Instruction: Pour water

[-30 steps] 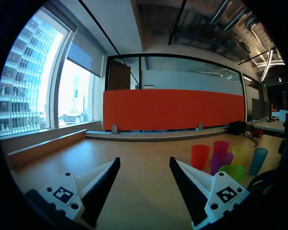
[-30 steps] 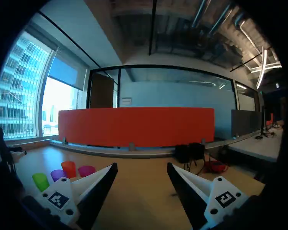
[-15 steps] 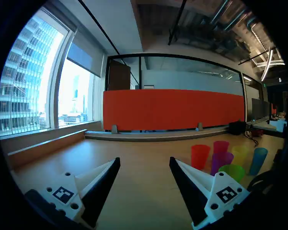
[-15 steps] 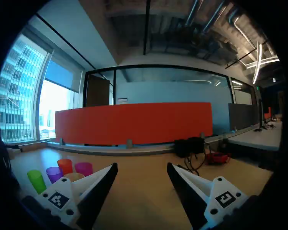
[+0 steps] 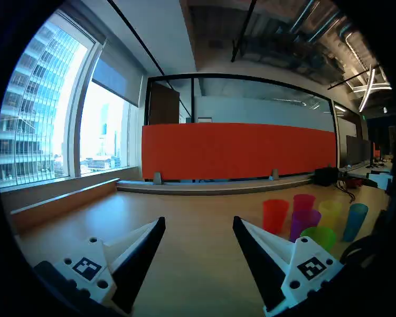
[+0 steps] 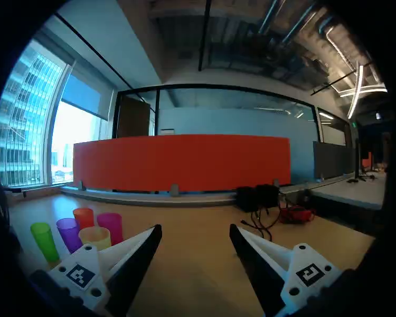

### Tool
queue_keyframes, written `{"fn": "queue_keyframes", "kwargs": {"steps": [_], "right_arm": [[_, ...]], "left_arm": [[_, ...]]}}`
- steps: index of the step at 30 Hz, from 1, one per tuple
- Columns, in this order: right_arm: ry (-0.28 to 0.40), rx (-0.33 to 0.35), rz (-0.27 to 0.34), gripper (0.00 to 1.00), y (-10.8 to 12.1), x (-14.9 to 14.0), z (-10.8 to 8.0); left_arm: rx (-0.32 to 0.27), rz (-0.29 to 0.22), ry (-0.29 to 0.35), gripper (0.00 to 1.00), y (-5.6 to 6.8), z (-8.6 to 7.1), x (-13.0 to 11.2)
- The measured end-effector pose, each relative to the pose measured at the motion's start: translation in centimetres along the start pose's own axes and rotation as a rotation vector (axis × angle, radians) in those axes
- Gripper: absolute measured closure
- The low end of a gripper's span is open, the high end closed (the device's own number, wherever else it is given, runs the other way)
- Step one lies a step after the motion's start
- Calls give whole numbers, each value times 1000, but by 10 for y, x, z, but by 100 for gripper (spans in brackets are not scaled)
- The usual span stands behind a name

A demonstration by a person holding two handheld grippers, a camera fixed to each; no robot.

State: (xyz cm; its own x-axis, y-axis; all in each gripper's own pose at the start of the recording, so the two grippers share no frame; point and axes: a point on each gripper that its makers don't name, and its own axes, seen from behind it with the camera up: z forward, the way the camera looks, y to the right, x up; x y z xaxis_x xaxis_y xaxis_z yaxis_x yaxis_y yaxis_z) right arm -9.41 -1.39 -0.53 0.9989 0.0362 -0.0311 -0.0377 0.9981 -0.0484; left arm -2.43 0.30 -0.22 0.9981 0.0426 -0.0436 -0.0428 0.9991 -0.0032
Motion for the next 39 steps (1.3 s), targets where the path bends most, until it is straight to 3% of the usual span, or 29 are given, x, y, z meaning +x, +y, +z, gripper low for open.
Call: {"fn": "queue_keyframes", "kwargs": {"steps": [39], "right_arm": [[-19,0,-14,1,-1,-5,1]], "left_arm": [[0,0,0,5,-1,0,-1]]}}
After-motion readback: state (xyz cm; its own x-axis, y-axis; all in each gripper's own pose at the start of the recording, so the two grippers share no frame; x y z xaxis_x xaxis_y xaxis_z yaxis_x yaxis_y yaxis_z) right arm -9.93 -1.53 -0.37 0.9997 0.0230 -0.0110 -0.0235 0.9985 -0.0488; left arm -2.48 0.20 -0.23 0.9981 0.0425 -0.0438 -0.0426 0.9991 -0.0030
